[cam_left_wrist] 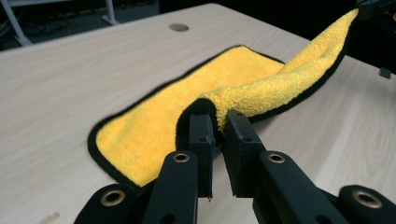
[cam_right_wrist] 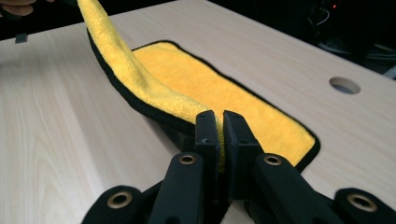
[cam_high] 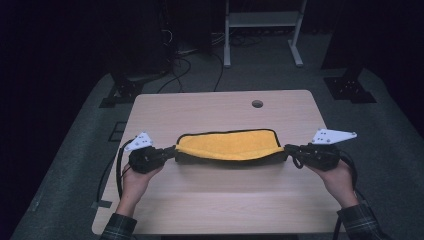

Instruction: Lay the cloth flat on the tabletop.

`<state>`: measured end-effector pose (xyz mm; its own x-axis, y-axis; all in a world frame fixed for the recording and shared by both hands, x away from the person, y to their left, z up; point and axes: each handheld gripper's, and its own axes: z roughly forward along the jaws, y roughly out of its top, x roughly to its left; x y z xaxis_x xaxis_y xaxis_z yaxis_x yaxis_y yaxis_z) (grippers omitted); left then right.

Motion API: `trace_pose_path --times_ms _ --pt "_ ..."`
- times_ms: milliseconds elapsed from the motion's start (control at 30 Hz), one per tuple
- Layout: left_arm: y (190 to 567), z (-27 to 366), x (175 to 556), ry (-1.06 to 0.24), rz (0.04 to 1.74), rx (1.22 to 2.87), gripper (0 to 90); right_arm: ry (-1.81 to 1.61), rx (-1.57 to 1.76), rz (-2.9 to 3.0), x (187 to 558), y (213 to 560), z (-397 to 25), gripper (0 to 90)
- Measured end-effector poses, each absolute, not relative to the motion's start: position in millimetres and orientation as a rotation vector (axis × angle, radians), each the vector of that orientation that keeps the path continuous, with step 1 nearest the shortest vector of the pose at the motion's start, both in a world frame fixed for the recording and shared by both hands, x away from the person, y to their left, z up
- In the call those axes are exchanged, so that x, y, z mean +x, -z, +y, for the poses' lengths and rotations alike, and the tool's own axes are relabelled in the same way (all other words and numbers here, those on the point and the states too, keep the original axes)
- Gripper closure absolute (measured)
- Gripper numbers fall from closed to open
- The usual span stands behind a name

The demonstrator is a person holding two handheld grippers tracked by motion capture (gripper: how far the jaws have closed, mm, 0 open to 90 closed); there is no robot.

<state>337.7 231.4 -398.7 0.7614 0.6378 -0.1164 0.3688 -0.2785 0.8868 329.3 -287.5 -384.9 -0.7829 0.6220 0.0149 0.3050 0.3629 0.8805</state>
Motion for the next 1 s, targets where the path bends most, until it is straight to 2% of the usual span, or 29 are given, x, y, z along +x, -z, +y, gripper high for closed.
trace_pose_path --times_ms 633,1000 --pt "434.2 243.8 282.7 -0.198 0.82 1.998 81.7 -1.314 0.794 2.506 278.2 430.6 -283.4 84.2" --pt "455.7 243.3 263.2 -0.146 0.873 2.103 81.6 -1.203 0.749 2.622 259.9 451.0 -272.4 83.9"
